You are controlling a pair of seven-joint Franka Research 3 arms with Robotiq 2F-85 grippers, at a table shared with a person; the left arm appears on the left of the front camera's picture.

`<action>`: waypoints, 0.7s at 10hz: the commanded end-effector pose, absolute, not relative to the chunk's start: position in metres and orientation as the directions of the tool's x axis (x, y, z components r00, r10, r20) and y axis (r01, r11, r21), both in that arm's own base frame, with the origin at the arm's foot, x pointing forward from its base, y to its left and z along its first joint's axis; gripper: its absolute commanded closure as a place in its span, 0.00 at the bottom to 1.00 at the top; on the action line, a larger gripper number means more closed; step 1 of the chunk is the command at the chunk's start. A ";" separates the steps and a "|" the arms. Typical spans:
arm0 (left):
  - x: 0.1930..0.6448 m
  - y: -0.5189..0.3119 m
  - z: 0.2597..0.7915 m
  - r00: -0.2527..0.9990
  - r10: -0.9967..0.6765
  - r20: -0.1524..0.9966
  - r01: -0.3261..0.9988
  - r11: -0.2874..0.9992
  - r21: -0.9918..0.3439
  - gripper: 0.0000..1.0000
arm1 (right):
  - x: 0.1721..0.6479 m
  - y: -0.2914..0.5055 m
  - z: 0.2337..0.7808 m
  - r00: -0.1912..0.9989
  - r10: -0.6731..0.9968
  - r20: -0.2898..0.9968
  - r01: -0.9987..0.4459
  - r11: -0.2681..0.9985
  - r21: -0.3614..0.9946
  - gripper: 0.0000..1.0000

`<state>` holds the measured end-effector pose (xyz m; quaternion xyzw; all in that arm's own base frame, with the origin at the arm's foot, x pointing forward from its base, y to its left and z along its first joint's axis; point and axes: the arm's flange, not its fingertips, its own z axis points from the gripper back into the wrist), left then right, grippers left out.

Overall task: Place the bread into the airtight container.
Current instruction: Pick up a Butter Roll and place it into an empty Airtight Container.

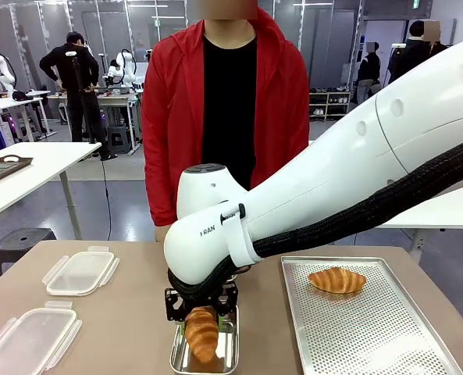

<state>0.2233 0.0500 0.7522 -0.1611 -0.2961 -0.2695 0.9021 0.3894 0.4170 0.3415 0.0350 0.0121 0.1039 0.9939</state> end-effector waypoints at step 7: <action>0.224 0.049 0.756 0.673 -0.398 0.623 0.593 0.795 -0.132 0.00 | 0.389 0.414 0.343 0.979 0.204 -0.013 -0.202 0.977 0.069 0.05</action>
